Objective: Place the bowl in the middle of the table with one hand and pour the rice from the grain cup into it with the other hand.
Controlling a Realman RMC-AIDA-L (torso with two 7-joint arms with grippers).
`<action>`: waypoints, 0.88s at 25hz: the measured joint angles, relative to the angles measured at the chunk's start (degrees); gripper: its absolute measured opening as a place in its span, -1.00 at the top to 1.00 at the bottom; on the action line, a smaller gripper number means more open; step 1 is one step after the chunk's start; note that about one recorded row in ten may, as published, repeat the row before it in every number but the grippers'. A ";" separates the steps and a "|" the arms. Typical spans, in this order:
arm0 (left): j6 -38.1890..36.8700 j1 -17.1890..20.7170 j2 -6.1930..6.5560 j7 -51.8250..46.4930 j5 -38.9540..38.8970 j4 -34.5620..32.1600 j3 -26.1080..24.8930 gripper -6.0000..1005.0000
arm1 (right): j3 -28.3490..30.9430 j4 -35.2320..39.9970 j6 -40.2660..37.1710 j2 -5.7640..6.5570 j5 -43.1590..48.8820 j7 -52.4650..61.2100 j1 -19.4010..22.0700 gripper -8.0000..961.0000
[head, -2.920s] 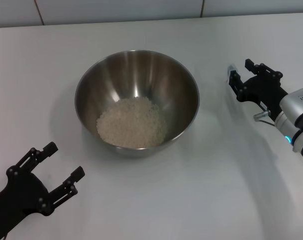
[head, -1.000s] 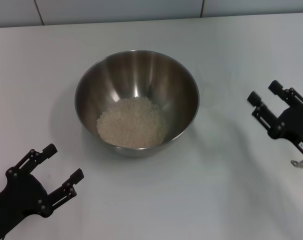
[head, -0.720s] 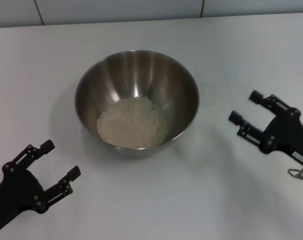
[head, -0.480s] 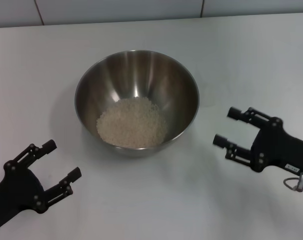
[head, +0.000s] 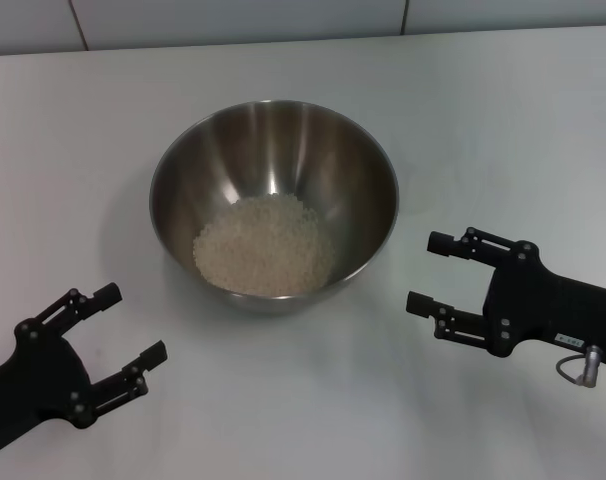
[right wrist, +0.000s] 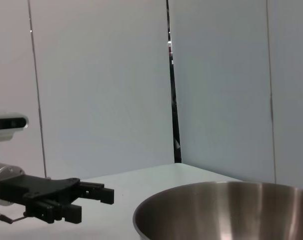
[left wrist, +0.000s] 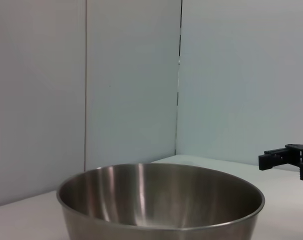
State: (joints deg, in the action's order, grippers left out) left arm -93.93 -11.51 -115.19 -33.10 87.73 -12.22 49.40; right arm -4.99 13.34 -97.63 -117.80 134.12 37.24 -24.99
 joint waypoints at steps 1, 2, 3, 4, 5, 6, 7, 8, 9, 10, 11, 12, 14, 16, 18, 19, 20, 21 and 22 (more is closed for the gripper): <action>0.00 0.00 0.00 0.00 0.00 0.00 0.00 -0.65 | -0.04 0.10 0.07 -0.03 0.00 -0.02 -0.06 -0.52; 0.00 0.00 0.01 -0.01 0.00 -0.10 0.00 -0.65 | -0.06 0.25 0.13 -0.08 0.00 -0.02 -0.13 -0.52; 0.02 0.00 0.02 -0.10 0.00 -0.23 0.00 -0.65 | -0.09 0.47 0.20 -0.17 0.00 -0.01 -0.21 -0.52; 0.02 0.00 0.02 -0.10 0.00 -0.23 0.00 -0.65 | -0.09 0.47 0.20 -0.17 0.00 -0.01 -0.21 -0.52; 0.03 -0.01 0.03 -0.17 -0.01 -0.28 -0.04 -0.65 | -0.11 0.51 0.21 -0.20 0.00 -0.02 -0.23 -0.52; 0.03 -0.01 0.03 -0.17 -0.01 -0.28 -0.04 -0.65 | -0.11 0.51 0.21 -0.20 0.00 -0.02 -0.23 -0.52; 0.03 -0.01 0.03 -0.17 -0.01 -0.28 -0.04 -0.65 | -0.11 0.53 0.21 -0.21 0.00 -0.08 -0.24 -0.52; 0.03 0.00 0.12 -0.35 -0.01 -0.35 -0.05 -0.65 | -0.34 0.58 0.23 -0.22 0.00 -0.08 -0.41 -0.52; 0.03 0.00 0.12 -0.35 -0.01 -0.35 -0.05 -0.65 | -0.34 0.58 0.23 -0.22 0.00 -0.08 -0.41 -0.52; 0.04 0.00 0.20 -0.77 -0.02 -0.63 -0.05 -0.65 | -0.51 0.59 0.24 -0.23 0.00 -0.08 -0.50 -0.52; 0.06 -0.01 0.23 -1.59 -0.03 -1.22 -0.02 -0.65 | -0.80 0.62 0.25 -0.23 0.00 -0.04 -0.57 -0.52; 0.06 -0.01 0.23 -1.59 -0.03 -1.22 -0.02 -0.65 | -1.15 0.67 0.27 -0.25 0.00 0.01 -0.65 -0.52; 0.06 -0.01 0.23 -1.59 -0.03 -1.22 -0.02 -0.65 | -1.84 0.96 0.31 -0.31 0.00 0.06 -0.75 -0.52; 0.06 -0.01 0.34 -2.43 -0.05 -1.83 0.04 -0.65 | -2.28 1.18 0.34 -0.40 0.00 0.09 -0.83 -0.52; 0.06 -0.01 0.55 -2.69 -0.06 -1.85 0.21 -0.65 | -2.37 1.23 0.34 -0.43 0.00 0.11 -0.88 -0.52; 0.06 -0.01 0.55 -2.69 -0.06 -1.85 0.21 -0.65 | -2.37 1.23 0.34 -0.43 0.00 0.11 -0.88 -0.52; 0.06 -0.01 0.70 -3.05 -0.08 -1.85 0.36 -0.65 | -2.41 1.25 0.34 -0.43 0.00 0.10 -0.88 -0.52; 0.06 -0.01 0.70 -3.05 -0.08 -1.85 0.36 -0.65 | -2.41 1.25 0.34 -0.43 0.00 0.10 -0.88 -0.52; 0.06 -0.01 0.70 -3.05 -0.08 -1.85 0.36 -0.65 | -2.44 1.25 0.34 -0.46 0.00 0.10 -0.88 -0.52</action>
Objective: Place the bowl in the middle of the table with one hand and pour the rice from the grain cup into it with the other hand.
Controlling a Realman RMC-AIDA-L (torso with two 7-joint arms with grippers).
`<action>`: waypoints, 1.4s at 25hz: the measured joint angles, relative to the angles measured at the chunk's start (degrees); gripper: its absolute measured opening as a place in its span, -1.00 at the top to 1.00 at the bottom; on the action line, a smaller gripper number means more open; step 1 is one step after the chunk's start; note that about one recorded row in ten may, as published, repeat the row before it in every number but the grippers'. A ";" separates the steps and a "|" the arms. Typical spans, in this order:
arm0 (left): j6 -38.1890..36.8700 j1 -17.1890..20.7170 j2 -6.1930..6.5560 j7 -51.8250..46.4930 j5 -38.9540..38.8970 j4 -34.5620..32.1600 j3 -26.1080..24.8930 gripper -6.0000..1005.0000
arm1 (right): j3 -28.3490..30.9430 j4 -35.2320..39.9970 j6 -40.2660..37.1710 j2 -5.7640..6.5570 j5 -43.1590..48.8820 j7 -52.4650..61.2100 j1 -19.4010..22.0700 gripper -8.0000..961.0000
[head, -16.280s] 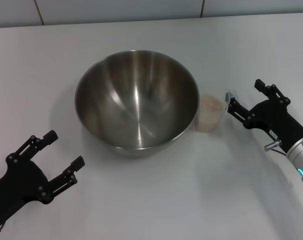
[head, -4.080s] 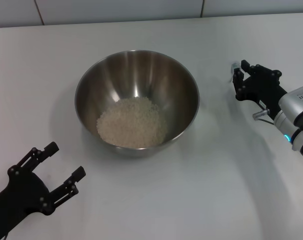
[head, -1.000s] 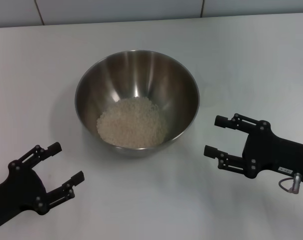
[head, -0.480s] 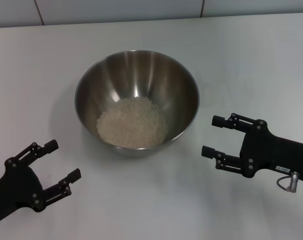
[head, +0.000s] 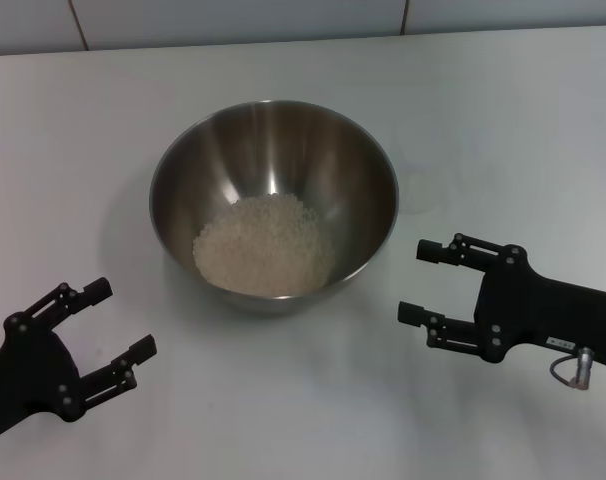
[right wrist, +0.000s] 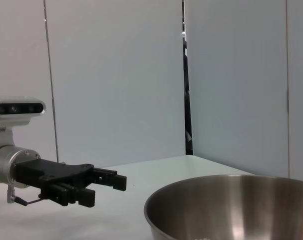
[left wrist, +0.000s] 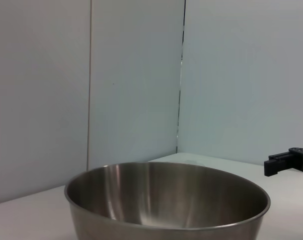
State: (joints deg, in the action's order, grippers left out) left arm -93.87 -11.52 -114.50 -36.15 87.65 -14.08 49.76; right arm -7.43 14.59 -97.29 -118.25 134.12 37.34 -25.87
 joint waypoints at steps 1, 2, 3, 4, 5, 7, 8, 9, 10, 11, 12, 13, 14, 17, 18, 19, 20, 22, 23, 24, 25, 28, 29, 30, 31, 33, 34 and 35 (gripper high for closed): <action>0.00 0.00 0.04 -0.07 -0.02 0.00 0.04 -0.65 | -0.02 0.00 0.00 -0.03 0.00 0.00 0.00 -0.52; 0.00 0.00 0.04 -0.07 -0.02 0.00 0.04 -0.65 | -0.02 0.00 0.00 -0.03 0.00 0.00 0.00 -0.52; 0.00 0.00 0.04 -0.07 -0.02 0.00 0.04 -0.65 | -0.04 0.00 0.00 -0.04 0.00 0.00 0.01 -0.52; 0.00 0.00 0.04 -0.07 -0.02 0.00 0.04 -0.65 | -0.04 0.00 0.00 -0.04 0.00 0.00 0.01 -0.52; 0.00 0.00 0.04 -0.07 -0.02 0.00 0.04 -0.65 | -0.04 0.00 0.00 -0.05 0.00 0.00 0.02 -0.52; 0.09 -0.07 0.09 -1.14 0.65 -0.75 0.13 -0.65 | -0.04 0.00 0.00 -0.04 0.00 0.00 0.00 -0.52; 0.18 -0.13 0.09 -1.60 1.08 -0.92 0.13 -0.65 | -0.04 0.00 0.00 -0.05 0.00 0.00 -0.14 -0.52; 0.25 -0.19 0.10 -1.85 1.23 -0.99 0.13 -0.65 | -0.04 0.00 0.00 -0.05 0.00 0.00 -0.14 -0.52; 0.33 -0.23 0.09 -1.98 1.35 -1.04 0.13 -0.65 | -0.04 0.00 0.00 -0.05 0.00 0.00 -0.20 -0.52; 0.48 -0.30 0.09 -2.21 1.49 -1.16 0.14 -0.65 | -0.04 0.00 0.00 -0.05 0.10 0.00 -0.32 -0.52; 0.58 -0.33 0.09 -2.29 1.49 -1.22 0.15 -0.65 | -0.04 0.00 0.00 -0.05 0.10 0.00 -0.32 -0.52; 0.80 -0.36 0.08 -2.37 1.51 -1.30 0.17 -0.65 | -0.04 0.00 0.00 -0.05 0.30 -0.02 -0.41 -0.52; 0.82 -0.38 0.07 -2.38 1.52 -1.30 0.17 -0.65 | -0.04 0.00 0.00 -0.05 0.30 -0.02 -0.41 -0.52; 0.86 -0.52 0.06 -2.72 1.54 -1.31 0.17 -0.65 | -0.04 0.00 0.01 -0.05 0.40 -0.06 -0.49 -0.52; 0.91 -0.62 0.06 -2.94 1.56 -1.32 0.17 -0.65 | -0.04 0.01 0.02 -0.05 0.40 -0.06 -0.51 -0.52; 0.91 -0.62 0.06 -2.94 1.56 -1.32 0.17 -0.65 | -0.04 0.00 0.02 -0.05 0.42 -0.08 -0.54 -0.52; 0.95 -0.66 0.06 -2.99 1.56 -1.34 0.17 -0.65 | -0.04 0.00 0.03 -0.05 0.42 -0.11 -0.57 -0.52; 1.14 -0.74 0.06 -2.99 1.56 -1.38 0.16 -0.65 | -0.05 0.00 0.04 -0.05 0.46 -0.16 -0.59 -0.51; 1.26 -0.76 0.06 -3.00 1.56 -1.39 0.16 -0.65 | -0.09 0.00 0.06 -0.05 0.50 -0.18 -0.59 -0.51; 1.36 -0.80 0.06 -3.01 1.56 -1.39 0.16 -0.65 | -0.09 0.00 0.06 -0.05 0.50 -0.18 -0.59 -0.51; 1.46 -0.84 0.06 -3.04 1.56 -1.40 0.30 -0.65 | -0.11 0.00 0.07 -0.05 0.52 -0.18 -0.59 -0.51; 1.59 -0.99 0.06 -3.11 1.57 -1.39 0.70 -0.65 | -0.13 0.00 0.09 -0.05 0.53 -0.18 -0.59 -0.51; 1.62 -1.06 0.06 -3.13 1.57 -1.40 0.77 -0.65 | -0.13 0.00 0.08 -0.05 0.53 -0.17 -0.59 -0.51; 1.64 -1.09 0.07 -3.16 1.56 -1.40 0.77 -0.65 | -0.13 0.00 0.09 -0.05 0.53 -0.17 -0.59 -0.51; 1.65 -1.12 0.08 -3.23 1.56 -1.40 0.77 -0.65 | -0.13 0.00 0.08 -0.05 0.54 -0.17 -0.62 -0.51; 1.65 -1.14 0.11 -3.47 1.56 -1.43 0.79 -0.65 | -0.13 0.00 0.08 -0.05 0.54 -0.17 -0.65 -0.51; 1.66 -1.14 0.12 -3.57 1.58 -1.46 0.81 -0.65 | -0.13 0.00 0.09 -0.06 0.53 -0.17 -0.65 -0.51; 1.65 -1.15 0.13 -3.64 1.86 -1.48 0.82 -0.65 | -0.13 0.00 0.09 -0.08 0.53 -0.17 -0.66 -0.51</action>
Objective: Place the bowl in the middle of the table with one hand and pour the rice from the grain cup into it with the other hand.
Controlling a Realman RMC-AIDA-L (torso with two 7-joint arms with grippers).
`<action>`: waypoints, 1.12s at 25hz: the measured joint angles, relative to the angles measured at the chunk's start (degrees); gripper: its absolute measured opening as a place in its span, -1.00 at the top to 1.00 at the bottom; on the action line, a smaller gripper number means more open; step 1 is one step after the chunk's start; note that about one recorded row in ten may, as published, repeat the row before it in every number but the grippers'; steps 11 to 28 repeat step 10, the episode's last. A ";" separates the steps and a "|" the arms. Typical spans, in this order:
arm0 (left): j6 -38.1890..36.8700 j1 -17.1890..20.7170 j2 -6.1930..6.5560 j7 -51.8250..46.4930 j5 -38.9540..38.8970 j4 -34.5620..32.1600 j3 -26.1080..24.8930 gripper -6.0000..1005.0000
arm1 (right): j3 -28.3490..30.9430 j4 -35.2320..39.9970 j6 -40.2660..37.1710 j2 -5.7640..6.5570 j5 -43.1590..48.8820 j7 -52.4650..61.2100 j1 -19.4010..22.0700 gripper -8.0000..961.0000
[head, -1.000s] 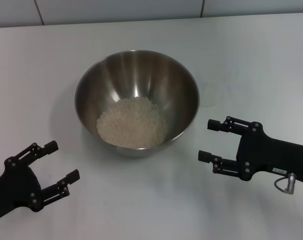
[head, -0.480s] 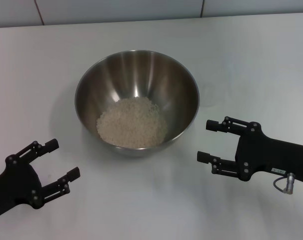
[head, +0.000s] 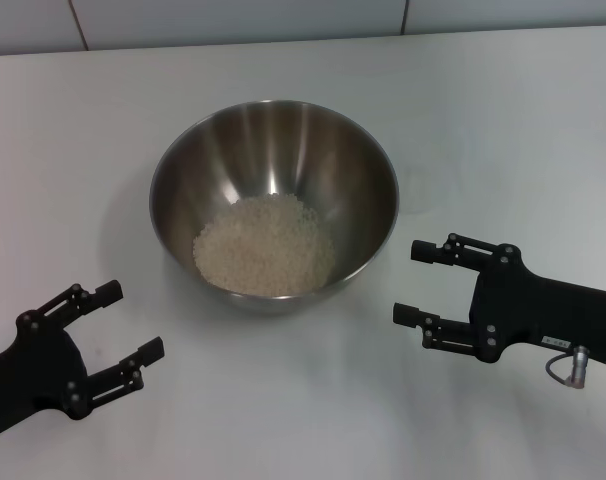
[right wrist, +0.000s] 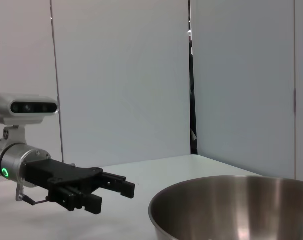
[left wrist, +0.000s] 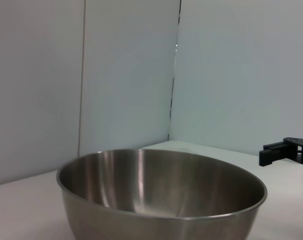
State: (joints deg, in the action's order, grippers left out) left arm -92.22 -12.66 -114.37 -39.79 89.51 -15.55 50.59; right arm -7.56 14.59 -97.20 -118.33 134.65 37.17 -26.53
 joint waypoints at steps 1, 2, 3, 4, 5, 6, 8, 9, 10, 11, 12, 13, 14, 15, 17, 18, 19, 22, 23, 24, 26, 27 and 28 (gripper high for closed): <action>0.00 0.00 0.00 0.00 0.00 0.00 0.00 -0.65 | 0.00 0.00 0.00 -0.03 0.00 0.00 -0.01 -0.51; 0.00 0.00 0.00 0.00 0.00 0.00 0.00 -0.65 | 0.00 0.00 0.00 -0.03 0.00 0.00 -0.01 -0.51; 0.00 -0.08 0.02 -0.07 0.66 -0.01 -0.04 -0.65 | -0.07 0.00 0.00 -0.05 0.00 0.00 -0.01 -0.51; 0.00 -0.08 0.02 -0.07 0.66 -0.01 -0.04 -0.65 | -0.07 0.00 0.00 -0.05 0.00 0.00 -0.01 -0.51; 0.00 -0.21 0.02 -0.10 0.99 -0.01 -0.12 -0.65 | -0.21 0.00 0.02 -0.05 0.00 0.00 -0.02 -0.51; 0.00 -0.25 0.03 -0.11 1.09 -0.01 -0.16 -0.65 | -0.52 0.00 0.12 -0.05 0.00 0.00 -0.02 -0.51; -0.02 -0.26 0.03 -0.11 1.12 -0.01 -0.17 -0.65 | -0.57 0.00 0.19 -0.06 0.00 0.00 -0.02 -0.51; -0.11 -0.28 0.03 -0.11 1.17 -0.01 -0.17 -0.65 | -0.59 0.00 0.26 -0.06 0.00 0.00 -0.02 -0.51; -0.23 -0.32 0.03 -0.11 1.19 -0.01 -0.13 -0.65 | -0.60 0.00 0.31 -0.06 0.00 0.00 -0.02 -0.51; -0.23 -0.32 0.03 -0.11 1.19 -0.01 -0.13 -0.65 | -0.60 0.00 0.31 -0.06 0.00 0.00 -0.02 -0.51; -0.23 -0.32 0.03 -0.11 1.19 -0.01 -0.13 -0.65 | -0.60 0.00 0.31 -0.06 0.00 0.00 -0.02 -0.51; -0.23 -0.32 0.03 -0.11 1.19 -0.01 -0.13 -0.65 | -0.60 0.00 0.31 -0.06 0.00 0.00 -0.02 -0.51; -0.23 -0.32 0.03 -0.11 1.19 -0.01 -0.13 -0.65 | -0.60 0.00 0.31 -0.06 0.00 0.00 -0.02 -0.51; -0.23 -0.32 0.03 -0.11 1.19 -0.01 -0.13 -0.65 | -0.60 0.00 0.31 -0.06 0.00 0.00 -0.02 -0.51; -0.23 -0.32 0.03 -0.11 1.19 -0.01 -0.13 -0.65 | -0.60 0.00 0.31 -0.06 0.00 0.00 -0.02 -0.51; -0.23 -0.32 0.03 -0.11 1.19 -0.01 -0.13 -0.65 | -0.60 0.00 0.31 -0.06 0.00 0.00 -0.02 -0.51; -0.23 -0.32 0.03 -0.11 1.19 -0.01 -0.13 -0.65 | -0.60 0.00 0.31 -0.06 0.00 0.00 -0.02 -0.51; -0.23 -0.32 0.03 -0.11 1.19 -0.01 -0.13 -0.65 | -0.60 0.00 0.31 -0.06 0.00 0.00 -0.02 -0.51; -0.23 -0.32 0.03 -0.11 1.19 -0.01 -0.13 -0.65 | -0.60 0.00 0.31 -0.06 0.00 0.00 -0.02 -0.51; -0.23 -0.32 0.03 -0.11 1.19 -0.01 -0.13 -0.65 | -0.60 0.00 0.31 -0.06 0.00 0.00 -0.02 -0.51; -0.23 -0.32 0.03 -0.11 1.19 -0.01 -0.13 -0.65 | -0.60 0.00 0.31 -0.06 0.00 0.00 -0.02 -0.51; -0.23 -0.32 0.03 -0.11 1.19 -0.01 -0.13 -0.65 | -0.60 0.00 0.31 -0.06 0.00 0.00 -0.02 -0.51; -0.23 -0.32 0.03 -0.11 1.19 -0.01 -0.13 -0.65 | -0.60 0.00 0.31 -0.06 0.00 0.00 -0.02 -0.51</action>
